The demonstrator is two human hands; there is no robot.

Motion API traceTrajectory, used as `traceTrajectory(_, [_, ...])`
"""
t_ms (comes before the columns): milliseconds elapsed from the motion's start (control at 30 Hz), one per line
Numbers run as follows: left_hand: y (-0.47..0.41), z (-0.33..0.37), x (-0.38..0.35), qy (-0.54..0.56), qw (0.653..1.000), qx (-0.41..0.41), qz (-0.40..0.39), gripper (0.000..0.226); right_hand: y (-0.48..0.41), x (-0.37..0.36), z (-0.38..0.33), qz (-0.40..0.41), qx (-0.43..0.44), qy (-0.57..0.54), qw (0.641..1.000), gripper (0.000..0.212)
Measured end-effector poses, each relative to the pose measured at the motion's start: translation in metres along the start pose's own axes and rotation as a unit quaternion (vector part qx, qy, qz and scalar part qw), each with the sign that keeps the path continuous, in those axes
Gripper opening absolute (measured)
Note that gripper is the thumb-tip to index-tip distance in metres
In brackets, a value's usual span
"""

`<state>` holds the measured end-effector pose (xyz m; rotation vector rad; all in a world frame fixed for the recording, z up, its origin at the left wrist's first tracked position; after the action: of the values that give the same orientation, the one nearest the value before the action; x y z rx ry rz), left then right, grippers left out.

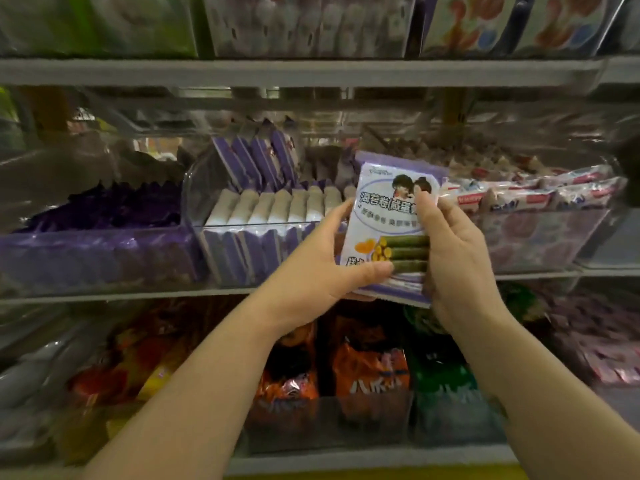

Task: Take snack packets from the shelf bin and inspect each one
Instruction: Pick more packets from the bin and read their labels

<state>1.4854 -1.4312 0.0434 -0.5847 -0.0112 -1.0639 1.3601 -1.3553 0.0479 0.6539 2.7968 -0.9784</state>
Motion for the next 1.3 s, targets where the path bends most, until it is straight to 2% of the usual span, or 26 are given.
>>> traceTrajectory(100, [0.005, -0.011, -0.001, -0.047, 0.998, 0.033, 0.008, 0.067, 0.006, 0.007, 0.019, 0.017, -0.03, -0.056, 0.998, 0.02])
traceTrajectory(200, [0.008, -0.011, 0.005, -0.039, 0.996, 0.028, 0.07, 0.026, 0.016, 0.008, 0.036, -0.026, -0.049, -0.053, 0.997, 0.021])
traceTrajectory(267, [0.012, -0.011, 0.008, -0.034, 0.993, 0.006, 0.114, 0.016, 0.023, 0.007, 0.047, -0.059, -0.062, -0.036, 0.996, 0.025])
traceTrajectory(400, [0.023, -0.023, 0.006, -0.033, 0.989, -0.009, 0.145, 0.033, 0.03, 0.005, 0.058, -0.08, -0.073, 0.0, 0.994, 0.02])
traceTrajectory(467, [0.025, -0.032, 0.006, 0.008, 0.989, -0.001, 0.145, 0.032, 0.029, 0.006, 0.057, -0.08, -0.07, 0.014, 0.994, 0.019])
traceTrajectory(700, [0.024, -0.044, 0.004, 0.112, 0.986, 0.016, 0.119, 0.022, 0.032, 0.002, 0.054, -0.057, -0.071, -0.074, 0.993, 0.019])
traceTrajectory(833, [0.028, -0.045, 0.002, 0.143, 0.981, 0.034, 0.126, 0.03, 0.034, -0.003, 0.054, -0.059, -0.077, -0.119, 0.988, 0.021])
traceTrajectory(900, [0.029, -0.044, 0.001, 0.158, 0.977, 0.043, 0.135, 0.038, 0.035, -0.005, 0.054, -0.06, -0.082, -0.124, 0.987, 0.018])
traceTrajectory(1000, [0.033, -0.045, 0.001, 0.162, 0.97, 0.051, 0.176, 0.031, 0.039, -0.008, 0.054, -0.074, -0.101, -0.127, 0.984, 0.015])
traceTrajectory(1067, [0.035, -0.046, 0.001, 0.154, 0.966, 0.047, 0.204, 0.03, 0.042, -0.009, 0.054, -0.074, -0.118, -0.122, 0.983, 0.025])
traceTrajectory(1167, [0.037, -0.047, -0.001, 0.15, 0.962, 0.042, 0.224, 0.028, 0.045, -0.012, 0.055, -0.057, -0.146, -0.127, 0.979, 0.052])
traceTrajectory(1233, [0.038, -0.047, -0.002, 0.144, 0.963, 0.04, 0.225, 0.029, 0.045, -0.012, 0.054, -0.042, -0.151, -0.131, 0.979, 0.053])
traceTrajectory(1300, [0.038, -0.046, -0.003, 0.133, 0.965, 0.039, 0.224, 0.032, 0.045, -0.01, 0.053, -0.024, -0.145, -0.129, 0.981, 0.046])
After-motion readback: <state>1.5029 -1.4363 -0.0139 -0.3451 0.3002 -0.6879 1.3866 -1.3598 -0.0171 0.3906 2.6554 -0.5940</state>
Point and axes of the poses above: each hand's wrist, its own y-axis away from the middle knuckle, its own x-axis out of the back of the hand, z = x × y, the point moved 5 cm from there along -y, towards the middle knuckle, and after that the axes turned 8 degrees about -z, right-handed, at the moved point
